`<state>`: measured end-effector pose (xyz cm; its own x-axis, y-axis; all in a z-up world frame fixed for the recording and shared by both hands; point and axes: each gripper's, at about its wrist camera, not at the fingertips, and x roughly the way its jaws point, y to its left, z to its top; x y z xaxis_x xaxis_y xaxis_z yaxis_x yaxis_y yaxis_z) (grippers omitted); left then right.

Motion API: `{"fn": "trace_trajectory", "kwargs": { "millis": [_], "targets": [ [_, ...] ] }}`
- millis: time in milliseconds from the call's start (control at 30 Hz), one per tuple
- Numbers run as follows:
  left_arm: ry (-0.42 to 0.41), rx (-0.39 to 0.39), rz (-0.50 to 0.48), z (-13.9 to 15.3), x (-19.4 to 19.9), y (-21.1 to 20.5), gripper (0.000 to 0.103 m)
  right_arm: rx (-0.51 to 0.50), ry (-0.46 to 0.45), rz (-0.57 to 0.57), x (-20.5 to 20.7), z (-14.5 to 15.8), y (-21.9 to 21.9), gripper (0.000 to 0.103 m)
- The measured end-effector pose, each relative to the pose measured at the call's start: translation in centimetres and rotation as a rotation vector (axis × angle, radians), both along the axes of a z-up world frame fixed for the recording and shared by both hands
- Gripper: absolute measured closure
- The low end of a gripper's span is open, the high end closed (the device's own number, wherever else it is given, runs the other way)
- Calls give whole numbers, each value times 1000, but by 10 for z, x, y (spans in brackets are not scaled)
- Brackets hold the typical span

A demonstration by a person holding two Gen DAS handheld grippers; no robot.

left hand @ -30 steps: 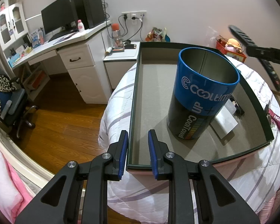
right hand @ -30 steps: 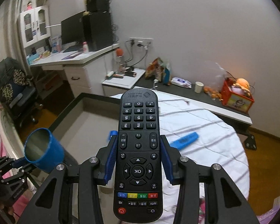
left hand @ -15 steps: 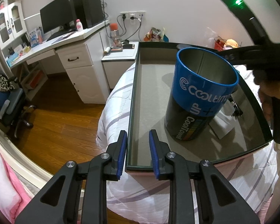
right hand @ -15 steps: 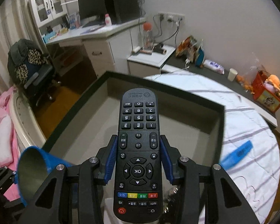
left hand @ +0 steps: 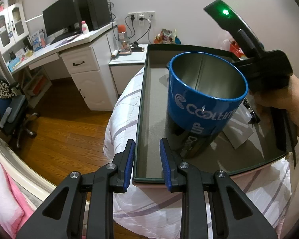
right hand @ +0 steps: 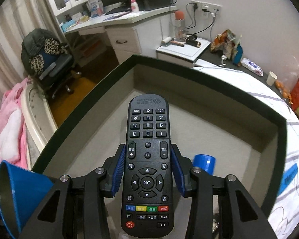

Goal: Organize rigid objects
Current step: 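Carry the black remote into the tray and open the right tool, then move the right tool back over the keys with pink tag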

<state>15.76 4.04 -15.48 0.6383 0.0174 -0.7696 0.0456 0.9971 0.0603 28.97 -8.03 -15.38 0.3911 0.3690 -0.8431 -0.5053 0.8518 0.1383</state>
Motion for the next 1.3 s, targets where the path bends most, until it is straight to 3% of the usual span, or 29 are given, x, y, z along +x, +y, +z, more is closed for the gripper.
{"fn": "trace_trajectory", "kwargs": {
  "millis": [267,400,733,933,1100,1200,1300],
  "targets": [
    [1,-3,1,0,0,0,78,-11,-3,26,-3,1,5,58],
    [2,-2,1,-1,-1,-2,78,-10,-55,4,-6,13,0,40],
    [2,-5,3,0,-1,-1,78,-7,-113,-44,-30,31,-21,35],
    [3,-6,4,0,-1,-1,78,6,-141,-114,-36,36,-38,34],
    [2,-8,5,0,-2,-2,77,38,-205,-173,-55,57,-67,34],
    [1,-12,8,-1,-3,-2,77,68,-258,-230,-72,72,-91,25],
    [1,-12,10,-1,-3,-1,77,79,-289,-299,-86,81,-115,24]
  ]
}}
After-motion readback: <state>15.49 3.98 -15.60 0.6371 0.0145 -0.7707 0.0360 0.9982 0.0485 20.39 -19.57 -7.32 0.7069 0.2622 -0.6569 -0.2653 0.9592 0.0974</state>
